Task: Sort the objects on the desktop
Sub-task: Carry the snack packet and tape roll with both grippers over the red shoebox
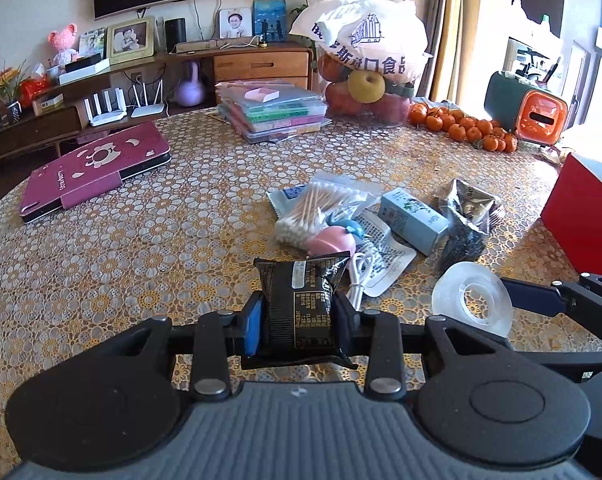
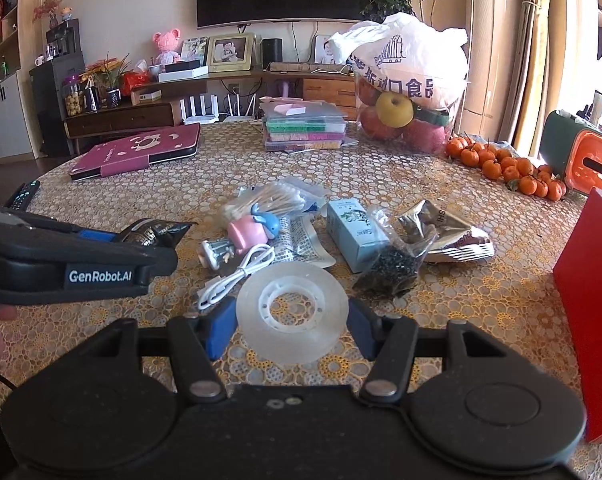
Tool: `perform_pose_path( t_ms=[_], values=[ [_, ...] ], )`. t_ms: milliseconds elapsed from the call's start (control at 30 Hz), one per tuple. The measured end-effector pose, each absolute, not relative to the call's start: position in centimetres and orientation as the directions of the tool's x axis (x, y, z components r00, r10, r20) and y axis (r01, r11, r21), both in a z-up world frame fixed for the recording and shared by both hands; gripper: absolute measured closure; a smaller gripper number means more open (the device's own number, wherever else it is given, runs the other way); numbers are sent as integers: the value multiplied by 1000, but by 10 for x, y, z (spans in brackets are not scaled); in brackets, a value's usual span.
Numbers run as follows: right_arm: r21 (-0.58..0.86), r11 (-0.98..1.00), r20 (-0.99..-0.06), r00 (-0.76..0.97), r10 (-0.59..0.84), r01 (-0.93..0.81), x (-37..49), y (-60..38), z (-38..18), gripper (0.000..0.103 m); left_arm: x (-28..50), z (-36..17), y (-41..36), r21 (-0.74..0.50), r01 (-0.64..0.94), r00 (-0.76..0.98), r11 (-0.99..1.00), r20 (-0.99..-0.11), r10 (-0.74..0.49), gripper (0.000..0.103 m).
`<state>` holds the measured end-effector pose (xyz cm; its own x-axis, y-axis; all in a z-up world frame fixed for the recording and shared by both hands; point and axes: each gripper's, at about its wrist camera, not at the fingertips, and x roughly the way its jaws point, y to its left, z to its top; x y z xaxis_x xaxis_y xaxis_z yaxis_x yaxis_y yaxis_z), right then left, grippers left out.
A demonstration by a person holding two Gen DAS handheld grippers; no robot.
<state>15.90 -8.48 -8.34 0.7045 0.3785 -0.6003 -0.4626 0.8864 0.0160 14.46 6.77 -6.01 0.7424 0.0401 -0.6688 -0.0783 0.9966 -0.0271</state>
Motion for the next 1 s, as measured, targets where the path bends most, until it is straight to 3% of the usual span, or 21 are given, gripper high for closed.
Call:
perform_pose_path(
  t_ms=[1000],
  values=[
    [-13, 936, -546, 787, 288, -352, 120, -207, -6, 45, 127, 15, -52, -63, 202, 776, 977, -598, -199, 68]
  ],
)
